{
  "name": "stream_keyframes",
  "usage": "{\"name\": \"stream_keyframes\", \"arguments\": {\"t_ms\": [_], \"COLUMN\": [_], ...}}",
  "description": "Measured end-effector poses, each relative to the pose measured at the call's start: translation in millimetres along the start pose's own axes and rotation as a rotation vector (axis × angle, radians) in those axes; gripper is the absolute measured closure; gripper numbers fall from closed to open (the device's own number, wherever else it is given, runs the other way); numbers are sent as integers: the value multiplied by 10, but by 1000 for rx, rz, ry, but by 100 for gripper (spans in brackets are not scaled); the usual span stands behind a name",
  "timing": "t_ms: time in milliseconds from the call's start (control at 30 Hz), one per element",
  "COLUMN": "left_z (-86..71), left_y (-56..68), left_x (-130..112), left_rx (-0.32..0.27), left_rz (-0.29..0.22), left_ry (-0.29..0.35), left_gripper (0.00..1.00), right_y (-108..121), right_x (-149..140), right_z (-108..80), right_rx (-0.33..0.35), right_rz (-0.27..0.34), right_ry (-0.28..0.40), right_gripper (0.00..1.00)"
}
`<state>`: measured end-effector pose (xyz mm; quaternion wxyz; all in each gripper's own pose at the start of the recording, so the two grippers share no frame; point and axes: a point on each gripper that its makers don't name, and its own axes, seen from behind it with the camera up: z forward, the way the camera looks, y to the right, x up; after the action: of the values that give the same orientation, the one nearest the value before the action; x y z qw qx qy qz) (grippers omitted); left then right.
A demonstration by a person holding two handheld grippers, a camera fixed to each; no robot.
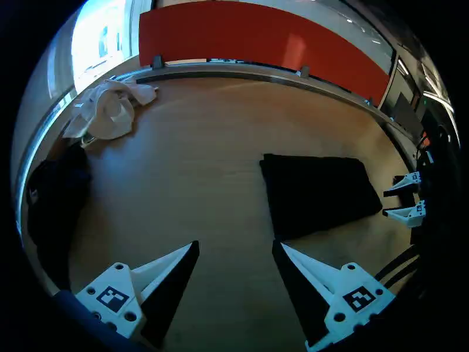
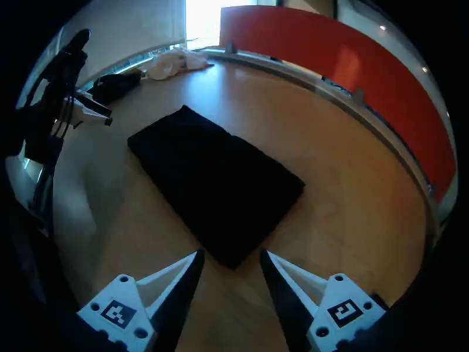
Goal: Fold towel
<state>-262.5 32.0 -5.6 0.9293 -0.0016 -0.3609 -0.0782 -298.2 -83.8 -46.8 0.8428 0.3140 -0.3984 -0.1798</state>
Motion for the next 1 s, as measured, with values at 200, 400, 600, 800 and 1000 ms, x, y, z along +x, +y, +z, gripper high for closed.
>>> {"name": "stream_keyframes", "arguments": {"t_ms": [200,400,600,800,1000], "left_z": [-104,-172,-194,-198,-208], "left_y": [-80,-121,-115,-110,-95], "left_x": [-110,-162,-167,-168,-173], "left_rx": [17,26,27,27,22], "left_rz": [-26,-40,-42,-42,-39], "left_ry": [-3,-2,-2,-1,-4], "left_gripper": [8,8,8,8,8], "right_y": [11,3,17,24,40], "right_x": [-45,-98,-144,-137,-66], "right_z": [32,48,57,60,57], "right_rx": [20,42,46,49,33], "right_rz": [-8,-6,-15,-16,-27], "right_ry": [-22,-38,-49,-46,-26], "right_gripper": [48,60,69,86,96]}}
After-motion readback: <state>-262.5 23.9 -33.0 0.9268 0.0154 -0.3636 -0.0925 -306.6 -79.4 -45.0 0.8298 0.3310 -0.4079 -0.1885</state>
